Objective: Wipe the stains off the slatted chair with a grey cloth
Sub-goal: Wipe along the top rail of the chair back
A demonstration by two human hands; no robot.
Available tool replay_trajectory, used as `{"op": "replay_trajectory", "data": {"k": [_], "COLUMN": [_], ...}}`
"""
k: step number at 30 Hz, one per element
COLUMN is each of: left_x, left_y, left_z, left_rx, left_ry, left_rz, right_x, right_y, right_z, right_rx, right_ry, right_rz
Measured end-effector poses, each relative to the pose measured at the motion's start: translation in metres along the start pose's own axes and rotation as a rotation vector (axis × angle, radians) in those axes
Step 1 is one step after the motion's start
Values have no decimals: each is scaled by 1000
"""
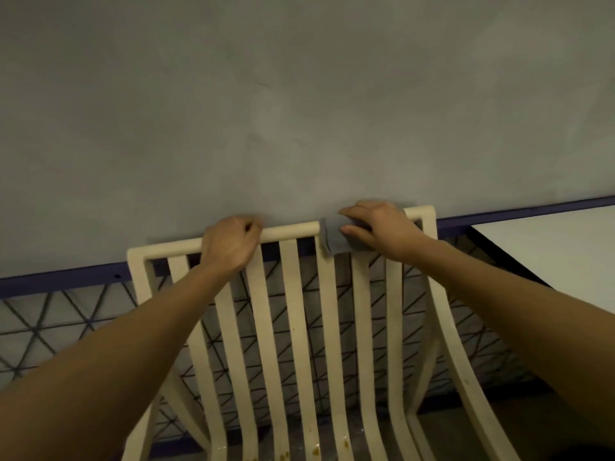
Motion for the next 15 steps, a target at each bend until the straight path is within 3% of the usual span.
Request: {"op": "replay_trajectory", "data": {"k": [3,7,15], "left_x": [-4,14,54], "left_y": [-10,-37,-88], "left_z": [29,121,225], "left_rx": [1,-39,19], "left_ry": [-59,-243,-141], "left_rz": [37,-4,-27], "right_x": [-11,-13,-49], "right_y": [4,17,21], "right_z": [25,50,101], "right_rx": [-34,-68,608], "right_ry": [-35,-58,-387], "right_rz": [12,88,338]}}
Point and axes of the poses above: each hand's wrist, its own x-axis towards the middle knuckle, its own y-axis out of the back of the hand, z = x × y, the point moved 9 cm from there along x, towards the middle knuckle, and after that the axes turned 11 degrees about -y, right-handed, at the moved point
